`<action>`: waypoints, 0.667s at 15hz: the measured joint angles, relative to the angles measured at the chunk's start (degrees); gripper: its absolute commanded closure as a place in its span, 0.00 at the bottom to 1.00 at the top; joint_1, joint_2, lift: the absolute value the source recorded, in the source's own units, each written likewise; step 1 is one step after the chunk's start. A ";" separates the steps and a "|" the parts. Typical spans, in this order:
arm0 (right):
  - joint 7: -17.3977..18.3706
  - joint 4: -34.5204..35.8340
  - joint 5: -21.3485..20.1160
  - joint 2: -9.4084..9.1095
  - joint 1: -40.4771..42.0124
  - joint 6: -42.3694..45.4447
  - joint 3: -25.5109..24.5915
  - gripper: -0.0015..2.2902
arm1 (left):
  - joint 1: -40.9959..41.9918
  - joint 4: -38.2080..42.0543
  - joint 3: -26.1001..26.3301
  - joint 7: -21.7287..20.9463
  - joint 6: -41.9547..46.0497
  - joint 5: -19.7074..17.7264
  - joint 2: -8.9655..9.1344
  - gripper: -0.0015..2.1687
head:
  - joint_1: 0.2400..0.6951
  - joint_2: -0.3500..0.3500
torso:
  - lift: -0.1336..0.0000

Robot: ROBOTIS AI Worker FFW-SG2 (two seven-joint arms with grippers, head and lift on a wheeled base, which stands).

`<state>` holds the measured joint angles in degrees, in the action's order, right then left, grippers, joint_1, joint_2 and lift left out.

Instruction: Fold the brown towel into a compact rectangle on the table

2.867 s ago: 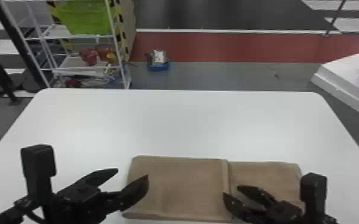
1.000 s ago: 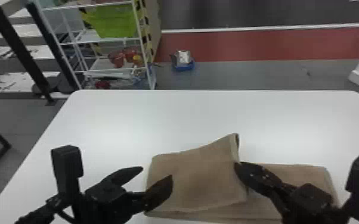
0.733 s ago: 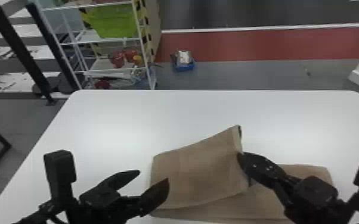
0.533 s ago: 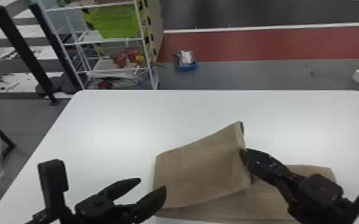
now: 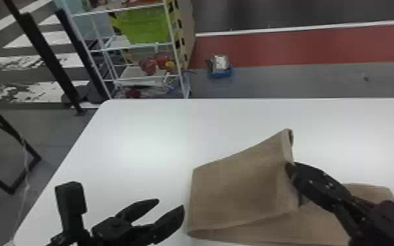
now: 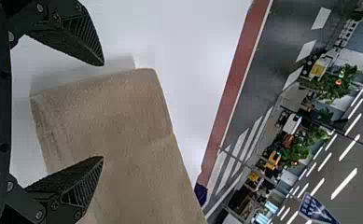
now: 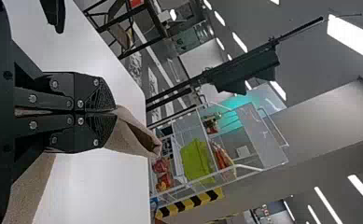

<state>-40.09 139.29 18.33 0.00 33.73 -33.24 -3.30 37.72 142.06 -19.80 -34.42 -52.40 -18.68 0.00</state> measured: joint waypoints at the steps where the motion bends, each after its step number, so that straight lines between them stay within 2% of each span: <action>1: -0.07 1.12 1.23 0.00 0.78 0.13 -0.87 0.53 | -0.23 -0.24 0.32 0.63 0.69 0.86 0.00 0.09 | 1.00 0.82 | 0.08; 4: -0.23 3.24 5.28 0.00 2.03 -0.83 -6.02 0.53 | -0.67 -1.05 1.82 0.99 1.70 3.11 0.00 0.09 | 1.00 0.77 | 0.08; 5: -0.57 3.44 6.96 0.00 2.48 -1.24 -8.38 0.53 | -0.76 -1.21 2.42 1.17 2.16 3.87 0.00 0.09 | 1.00 0.71 | 0.08; 8: -2.87 4.10 13.63 0.00 3.72 -4.05 -15.34 0.53 | -0.85 -1.42 3.38 1.77 3.23 4.95 0.00 0.09 | 1.00 0.63 | 0.08; 10: -4.37 4.98 15.87 0.00 4.54 -6.23 -18.46 0.53 | -0.96 -1.51 4.15 2.31 3.63 5.57 0.00 0.09 | 1.00 0.60 | 0.08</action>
<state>-44.45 144.27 34.20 0.00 38.26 -39.47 -21.76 36.77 140.55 -15.64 -32.10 -48.77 -13.12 0.00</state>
